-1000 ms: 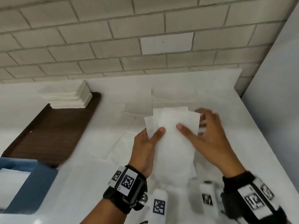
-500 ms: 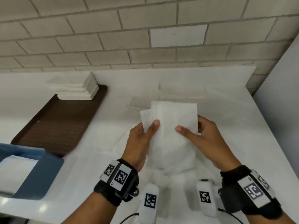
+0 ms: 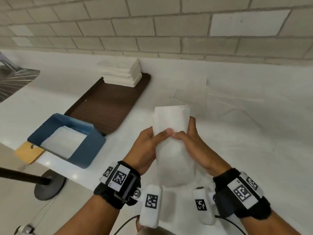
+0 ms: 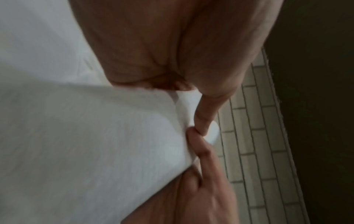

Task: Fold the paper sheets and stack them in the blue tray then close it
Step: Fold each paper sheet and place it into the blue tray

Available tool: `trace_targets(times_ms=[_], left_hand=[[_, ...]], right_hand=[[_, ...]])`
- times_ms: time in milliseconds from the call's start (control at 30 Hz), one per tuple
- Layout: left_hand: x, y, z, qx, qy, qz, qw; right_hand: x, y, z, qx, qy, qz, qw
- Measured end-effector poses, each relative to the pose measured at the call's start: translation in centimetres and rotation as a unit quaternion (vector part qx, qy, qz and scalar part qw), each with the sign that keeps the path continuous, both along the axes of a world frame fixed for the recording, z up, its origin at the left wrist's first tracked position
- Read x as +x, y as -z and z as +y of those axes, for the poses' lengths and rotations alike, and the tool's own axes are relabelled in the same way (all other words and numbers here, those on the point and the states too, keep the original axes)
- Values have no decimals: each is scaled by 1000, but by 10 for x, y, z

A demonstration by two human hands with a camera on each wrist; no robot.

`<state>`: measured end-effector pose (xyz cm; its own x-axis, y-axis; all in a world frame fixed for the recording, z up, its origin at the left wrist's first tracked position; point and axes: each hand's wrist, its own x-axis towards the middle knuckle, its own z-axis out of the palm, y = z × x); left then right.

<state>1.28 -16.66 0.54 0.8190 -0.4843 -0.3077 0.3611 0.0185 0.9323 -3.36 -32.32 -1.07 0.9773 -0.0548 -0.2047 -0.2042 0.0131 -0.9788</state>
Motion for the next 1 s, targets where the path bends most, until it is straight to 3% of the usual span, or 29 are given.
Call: trace_targets(times_ms=[100, 233, 300, 400, 500, 633, 700, 867, 1000], left_hand=[[7, -1, 22, -24, -75, -5, 997], [4, 0, 31, -18, -114, -32, 993], [0, 1, 34, 36, -141, -133, 980], [-7, -4, 40, 74, -160, -307, 935], [-9, 5, 47, 108, -168, -378, 904], [-7, 39, 57, 205, -137, -315, 917], [0, 37, 63, 202, -143, -303, 920], [34, -7, 98, 42, -225, -175, 958], [77, -50, 173, -18, -260, -155, 953]], right_hand=[[-2, 3, 2, -1, -62, 26, 998], [3, 6, 18, -90, -52, -35, 994], [8, 4, 29, -125, -55, -61, 989], [15, 0, 41, -113, -45, -92, 988], [17, 7, 46, -130, -55, -99, 985], [15, 27, 56, -194, -114, -57, 973], [20, 27, 63, -201, -116, -54, 971], [44, -7, 98, -166, -95, -106, 976], [77, -35, 150, -228, -113, -185, 949]])
